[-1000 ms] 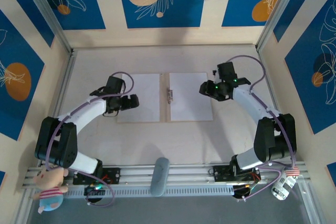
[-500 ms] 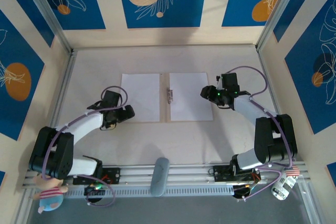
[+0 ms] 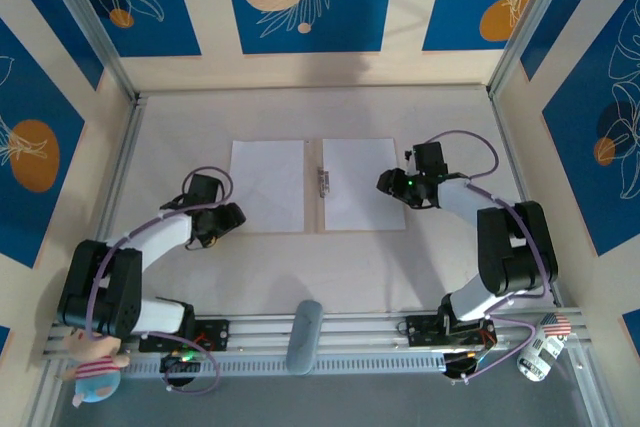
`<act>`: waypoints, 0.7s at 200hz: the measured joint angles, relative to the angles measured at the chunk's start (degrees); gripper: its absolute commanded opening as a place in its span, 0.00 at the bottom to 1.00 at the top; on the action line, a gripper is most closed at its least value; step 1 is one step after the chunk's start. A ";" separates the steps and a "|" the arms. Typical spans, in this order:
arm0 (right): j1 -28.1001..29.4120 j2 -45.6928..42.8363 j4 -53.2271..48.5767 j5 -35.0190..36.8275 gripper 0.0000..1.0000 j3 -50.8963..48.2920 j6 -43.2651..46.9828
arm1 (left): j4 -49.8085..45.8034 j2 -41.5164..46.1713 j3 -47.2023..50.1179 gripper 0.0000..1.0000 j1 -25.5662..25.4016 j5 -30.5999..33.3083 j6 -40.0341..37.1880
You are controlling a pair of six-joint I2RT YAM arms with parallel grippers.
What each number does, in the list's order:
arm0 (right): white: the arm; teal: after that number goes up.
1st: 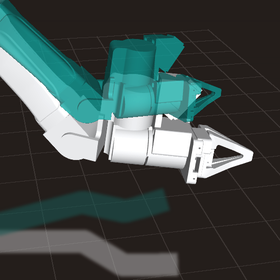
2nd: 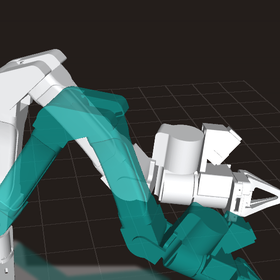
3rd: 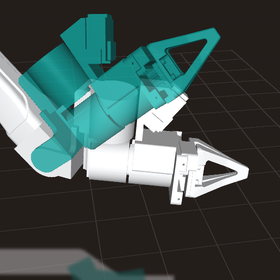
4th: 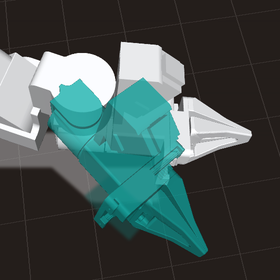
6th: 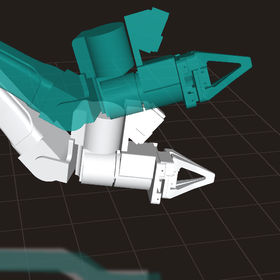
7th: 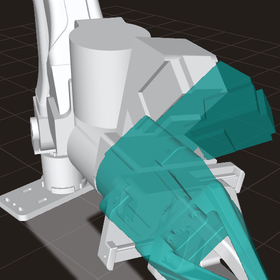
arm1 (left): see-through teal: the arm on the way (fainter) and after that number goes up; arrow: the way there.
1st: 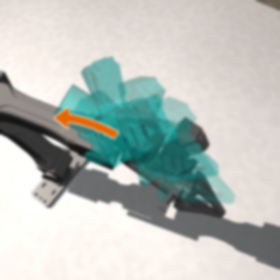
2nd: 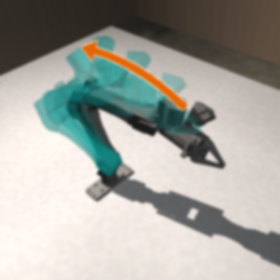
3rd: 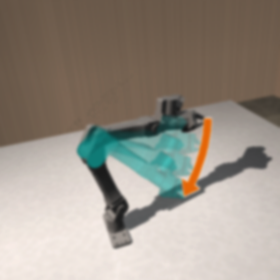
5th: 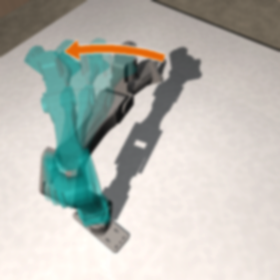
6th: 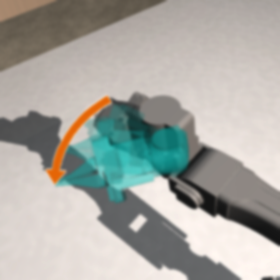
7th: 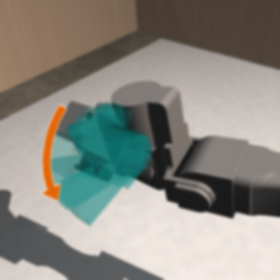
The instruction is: Put the files into the folder
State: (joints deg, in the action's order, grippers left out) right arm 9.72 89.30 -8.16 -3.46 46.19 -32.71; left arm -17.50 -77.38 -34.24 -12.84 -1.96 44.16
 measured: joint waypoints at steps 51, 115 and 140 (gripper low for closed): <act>0.98 0.83 -0.42 0.02 0.51 1.09 0.00 | 0.46 2.19 1.20 0.61 0.70 -0.85 -0.11; 1.01 1.70 -1.36 0.04 0.51 1.70 -0.02 | 2.32 2.71 2.91 0.52 1.66 -3.61 -0.09; 1.01 1.70 -1.57 0.07 0.51 1.70 0.00 | 2.60 2.71 2.97 0.51 2.27 -4.31 -0.09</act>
State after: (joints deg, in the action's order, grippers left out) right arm 10.72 91.00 -9.74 -3.40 47.90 -32.71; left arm -14.90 -74.67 -31.27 -10.57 -6.26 44.07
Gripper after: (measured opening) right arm 0.509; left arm 0.515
